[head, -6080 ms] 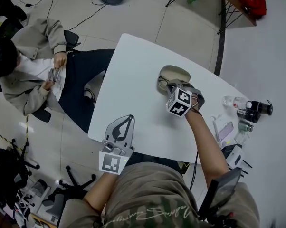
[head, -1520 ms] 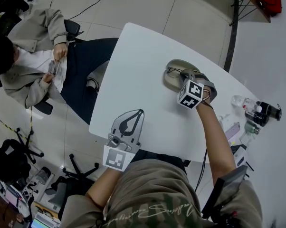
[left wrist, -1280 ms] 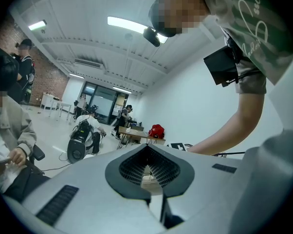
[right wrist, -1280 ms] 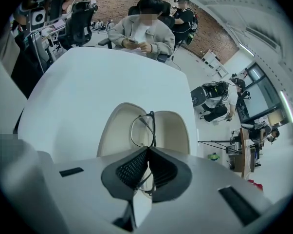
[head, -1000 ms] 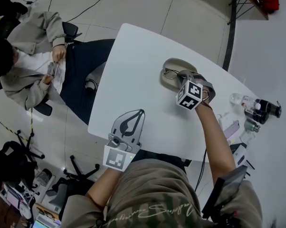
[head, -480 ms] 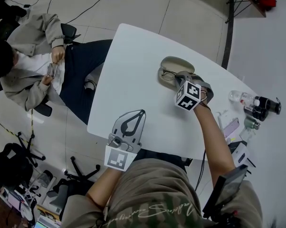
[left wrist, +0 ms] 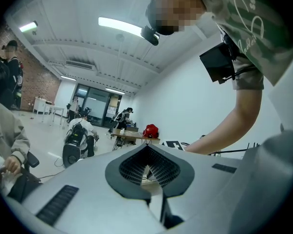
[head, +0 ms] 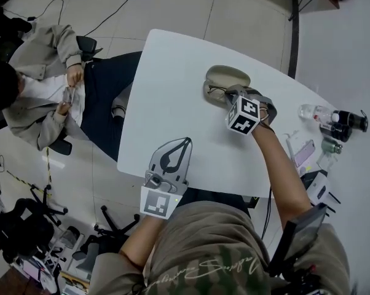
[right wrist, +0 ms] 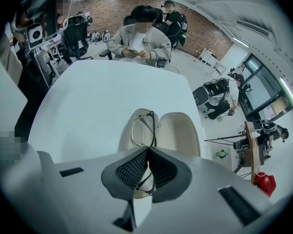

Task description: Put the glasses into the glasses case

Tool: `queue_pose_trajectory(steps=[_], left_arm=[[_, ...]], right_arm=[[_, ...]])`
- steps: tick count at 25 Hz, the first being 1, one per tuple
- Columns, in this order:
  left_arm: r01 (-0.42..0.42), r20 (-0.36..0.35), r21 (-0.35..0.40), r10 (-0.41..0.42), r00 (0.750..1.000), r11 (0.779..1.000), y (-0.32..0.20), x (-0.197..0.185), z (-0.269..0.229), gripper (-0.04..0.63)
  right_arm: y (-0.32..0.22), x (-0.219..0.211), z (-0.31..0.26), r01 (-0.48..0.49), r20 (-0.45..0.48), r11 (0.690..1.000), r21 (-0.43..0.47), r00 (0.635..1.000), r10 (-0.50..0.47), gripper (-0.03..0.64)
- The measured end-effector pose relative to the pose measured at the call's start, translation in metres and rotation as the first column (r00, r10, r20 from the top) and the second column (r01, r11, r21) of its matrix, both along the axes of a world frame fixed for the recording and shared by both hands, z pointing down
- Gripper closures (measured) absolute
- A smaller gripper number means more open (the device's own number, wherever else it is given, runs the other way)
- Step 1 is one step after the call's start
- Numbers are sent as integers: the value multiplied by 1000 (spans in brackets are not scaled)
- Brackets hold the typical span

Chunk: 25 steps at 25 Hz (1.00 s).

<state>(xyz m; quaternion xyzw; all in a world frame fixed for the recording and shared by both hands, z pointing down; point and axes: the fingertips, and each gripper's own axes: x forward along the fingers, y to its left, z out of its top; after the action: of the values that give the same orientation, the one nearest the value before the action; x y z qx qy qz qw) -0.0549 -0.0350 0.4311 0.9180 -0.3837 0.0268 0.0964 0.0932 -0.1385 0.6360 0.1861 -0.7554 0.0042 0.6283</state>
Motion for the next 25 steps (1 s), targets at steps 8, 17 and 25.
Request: queue_pose_trajectory(steps=[8,17,25], left_arm=[[8,-7,40,-7,1000,999,15,10,-9,589],[26,2,21,-26,1000,999,32,-1,-5,589],[41,-59,-25,-43,997,999,39,-5,-8,589]], right_arm=[[9,0,6,39,-16,999,5,999,-39,603],[26,-8,15,66,-40,998,-5,997,-66,603],[26,-7,20,78,-85,994,77,994,-71,603]])
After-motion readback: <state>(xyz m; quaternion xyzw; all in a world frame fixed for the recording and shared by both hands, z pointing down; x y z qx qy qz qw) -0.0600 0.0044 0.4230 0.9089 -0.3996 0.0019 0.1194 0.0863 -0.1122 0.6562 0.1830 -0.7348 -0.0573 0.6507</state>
